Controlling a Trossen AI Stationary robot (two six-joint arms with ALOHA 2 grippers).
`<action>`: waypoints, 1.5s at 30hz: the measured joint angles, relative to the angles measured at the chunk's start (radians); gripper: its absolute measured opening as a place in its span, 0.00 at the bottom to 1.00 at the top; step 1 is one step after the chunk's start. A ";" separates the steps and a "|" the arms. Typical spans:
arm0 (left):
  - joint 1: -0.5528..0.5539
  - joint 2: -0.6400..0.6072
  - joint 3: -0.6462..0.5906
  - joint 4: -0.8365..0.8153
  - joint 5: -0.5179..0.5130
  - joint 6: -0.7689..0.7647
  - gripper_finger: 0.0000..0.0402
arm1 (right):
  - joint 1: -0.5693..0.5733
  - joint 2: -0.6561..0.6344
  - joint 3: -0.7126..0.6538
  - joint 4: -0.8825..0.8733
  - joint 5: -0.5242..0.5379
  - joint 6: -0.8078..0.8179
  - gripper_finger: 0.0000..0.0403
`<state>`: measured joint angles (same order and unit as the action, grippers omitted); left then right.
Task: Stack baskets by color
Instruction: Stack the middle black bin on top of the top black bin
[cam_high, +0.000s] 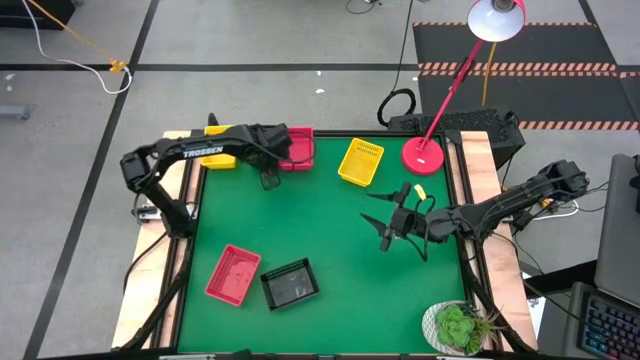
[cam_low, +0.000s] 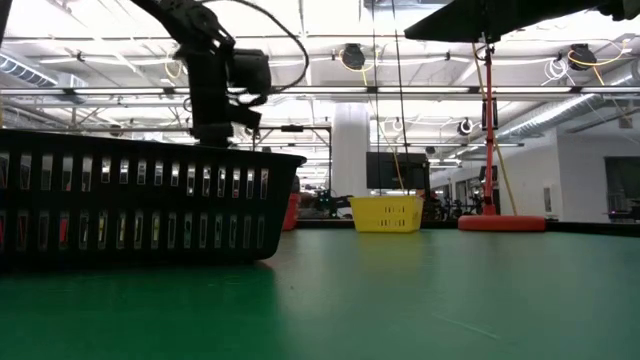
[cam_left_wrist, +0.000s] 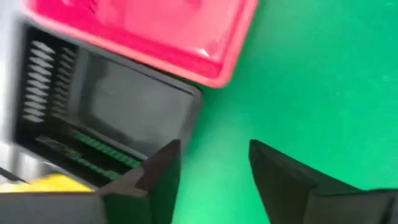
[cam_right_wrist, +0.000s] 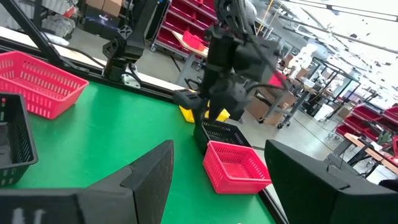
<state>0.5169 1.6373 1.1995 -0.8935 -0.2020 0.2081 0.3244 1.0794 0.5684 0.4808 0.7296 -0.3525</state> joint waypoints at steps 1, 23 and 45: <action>-0.001 -0.007 0.001 0.008 -0.009 0.033 0.51 | -0.003 0.000 0.000 0.000 0.000 0.000 0.61; 0.084 -0.008 -0.154 0.176 0.000 0.405 0.47 | -0.009 0.000 0.000 -0.041 0.001 -0.001 0.61; 0.131 -0.007 -0.179 0.177 0.002 0.419 0.10 | -0.009 0.000 0.000 -0.039 0.001 -0.002 0.61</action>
<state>0.6477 1.6306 1.0206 -0.7170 -0.1998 0.6270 0.3149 1.0794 0.5686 0.4419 0.7307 -0.3542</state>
